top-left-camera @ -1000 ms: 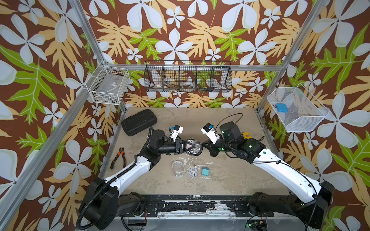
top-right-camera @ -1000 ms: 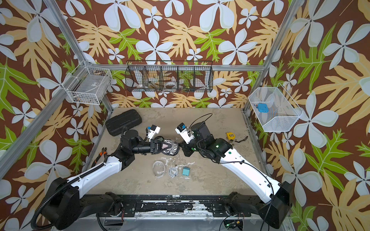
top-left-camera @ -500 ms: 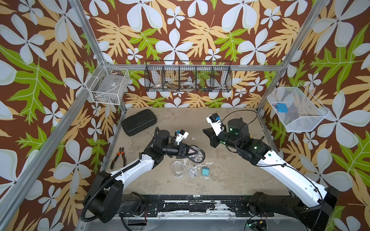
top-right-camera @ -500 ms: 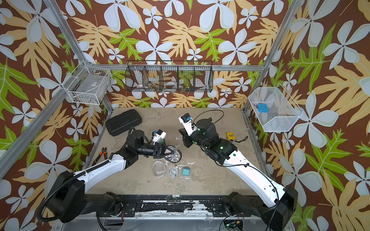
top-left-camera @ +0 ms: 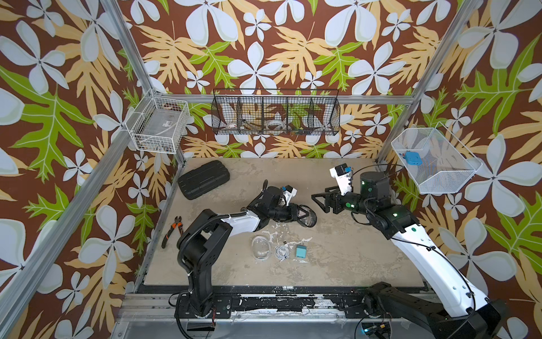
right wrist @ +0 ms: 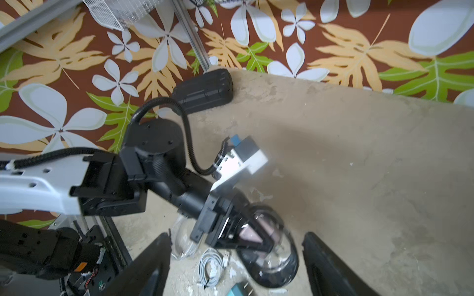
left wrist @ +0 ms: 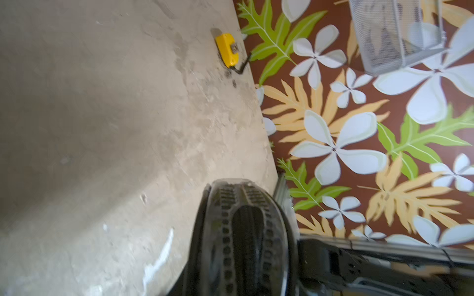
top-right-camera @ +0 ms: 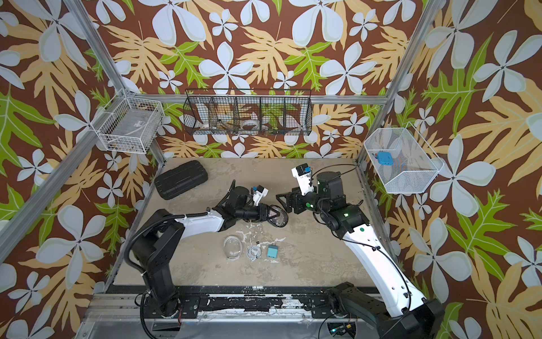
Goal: Pack away charging kits
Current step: Place the storage bag at the center of the board.
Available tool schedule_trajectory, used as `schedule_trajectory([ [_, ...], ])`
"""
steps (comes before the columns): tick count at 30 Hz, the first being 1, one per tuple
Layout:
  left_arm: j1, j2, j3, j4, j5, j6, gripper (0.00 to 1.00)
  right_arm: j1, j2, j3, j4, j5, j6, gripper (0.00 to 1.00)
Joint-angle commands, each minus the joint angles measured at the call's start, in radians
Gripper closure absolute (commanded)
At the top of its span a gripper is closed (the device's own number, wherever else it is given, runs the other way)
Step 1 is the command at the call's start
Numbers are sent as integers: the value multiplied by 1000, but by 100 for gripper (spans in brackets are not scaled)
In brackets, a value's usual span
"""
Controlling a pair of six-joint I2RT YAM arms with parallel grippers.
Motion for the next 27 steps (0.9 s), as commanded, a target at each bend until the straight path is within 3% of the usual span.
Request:
schedule_trajectory([
  [1, -10, 101, 83, -27, -38, 81, 100, -4, -7, -31, 23, -33, 26, 17],
  [3, -17, 170, 154, -133, -67, 136, 100, -15, -13, -54, 34, -31, 31, 17],
  [10, -16, 261, 214, -219, -149, 216, 94, -73, -11, -82, 73, -76, 52, 17],
  [16, -16, 250, 256, -332, -248, 288, 54, -78, -3, -92, 79, -95, 60, 15],
  [18, -12, 232, 281, -392, -308, 326, 31, -78, -11, -97, 79, -99, 60, 14],
  [27, 19, 98, 323, -649, -539, 443, 28, -78, -37, -99, 63, -95, 60, 10],
])
